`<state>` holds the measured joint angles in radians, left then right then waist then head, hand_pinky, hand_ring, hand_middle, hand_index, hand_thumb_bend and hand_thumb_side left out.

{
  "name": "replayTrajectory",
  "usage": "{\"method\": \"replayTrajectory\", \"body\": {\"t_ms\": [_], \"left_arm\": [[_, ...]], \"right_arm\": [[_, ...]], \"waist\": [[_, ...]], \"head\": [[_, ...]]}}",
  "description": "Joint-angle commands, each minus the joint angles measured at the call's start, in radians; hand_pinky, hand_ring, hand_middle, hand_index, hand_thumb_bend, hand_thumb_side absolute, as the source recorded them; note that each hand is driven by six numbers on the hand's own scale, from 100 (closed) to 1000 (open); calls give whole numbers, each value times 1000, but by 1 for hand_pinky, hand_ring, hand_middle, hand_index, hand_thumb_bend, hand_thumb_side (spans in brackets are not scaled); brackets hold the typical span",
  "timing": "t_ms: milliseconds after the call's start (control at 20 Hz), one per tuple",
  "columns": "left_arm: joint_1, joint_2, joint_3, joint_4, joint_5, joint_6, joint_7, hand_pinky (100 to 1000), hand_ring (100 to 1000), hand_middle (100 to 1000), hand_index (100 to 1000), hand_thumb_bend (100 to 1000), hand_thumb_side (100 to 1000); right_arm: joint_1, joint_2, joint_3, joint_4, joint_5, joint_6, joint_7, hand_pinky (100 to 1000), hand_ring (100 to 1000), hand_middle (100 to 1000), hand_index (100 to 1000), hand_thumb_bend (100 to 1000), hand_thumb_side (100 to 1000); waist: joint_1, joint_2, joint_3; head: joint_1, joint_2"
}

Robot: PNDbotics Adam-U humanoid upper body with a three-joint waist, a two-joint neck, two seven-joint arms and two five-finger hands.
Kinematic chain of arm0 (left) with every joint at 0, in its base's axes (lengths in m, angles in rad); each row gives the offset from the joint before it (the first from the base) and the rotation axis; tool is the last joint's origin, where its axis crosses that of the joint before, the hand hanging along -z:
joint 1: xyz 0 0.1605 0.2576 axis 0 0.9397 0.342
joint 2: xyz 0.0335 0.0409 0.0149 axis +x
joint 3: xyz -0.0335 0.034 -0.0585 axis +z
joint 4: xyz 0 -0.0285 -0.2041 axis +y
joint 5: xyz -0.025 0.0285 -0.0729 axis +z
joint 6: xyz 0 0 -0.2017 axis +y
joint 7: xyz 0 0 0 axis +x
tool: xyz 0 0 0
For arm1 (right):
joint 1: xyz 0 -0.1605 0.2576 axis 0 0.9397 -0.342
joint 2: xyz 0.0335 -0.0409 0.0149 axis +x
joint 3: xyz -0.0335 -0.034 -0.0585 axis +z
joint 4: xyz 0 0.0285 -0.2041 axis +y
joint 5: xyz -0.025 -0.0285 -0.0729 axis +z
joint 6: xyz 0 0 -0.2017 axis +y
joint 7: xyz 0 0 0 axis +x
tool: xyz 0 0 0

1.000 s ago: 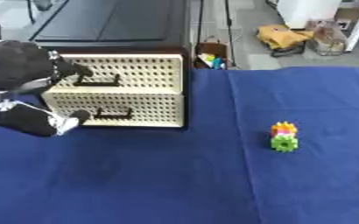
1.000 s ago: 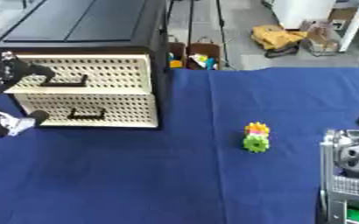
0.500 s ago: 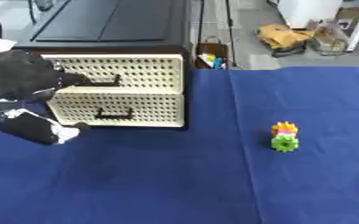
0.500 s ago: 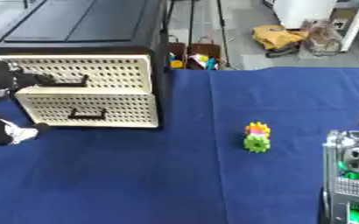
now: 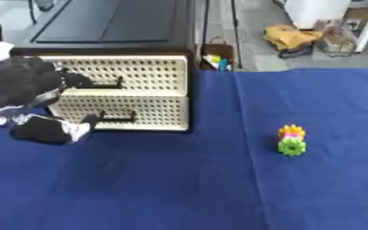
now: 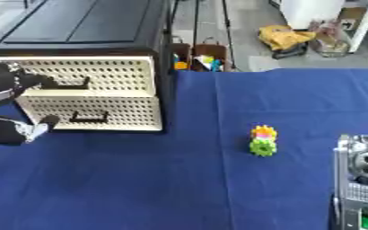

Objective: Pick up objects from table and place into drawer.

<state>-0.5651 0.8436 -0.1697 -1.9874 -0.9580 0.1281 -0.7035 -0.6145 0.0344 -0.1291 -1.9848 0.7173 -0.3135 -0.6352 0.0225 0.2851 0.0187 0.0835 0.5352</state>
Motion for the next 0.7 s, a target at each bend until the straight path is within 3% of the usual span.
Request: {"method": "replayTrajectory", "body": {"t_ms": [50, 700], "left_arm": [[-9, 35, 6, -13, 20, 37, 25, 100, 100, 100, 872, 194, 743], [-13, 40, -7, -13, 38, 95, 32, 100, 100, 116, 891, 194, 762]], "right_arm": [[-8, -15, 3, -15, -6, 0, 5, 657, 530, 490, 761, 100, 1000], [-9, -18, 1, -15, -15, 5, 8, 660, 531, 487, 757, 100, 1000]], "waist": [[3, -14, -1], [4, -6, -10]], "head": [[3, -7], [8, -16]]}}
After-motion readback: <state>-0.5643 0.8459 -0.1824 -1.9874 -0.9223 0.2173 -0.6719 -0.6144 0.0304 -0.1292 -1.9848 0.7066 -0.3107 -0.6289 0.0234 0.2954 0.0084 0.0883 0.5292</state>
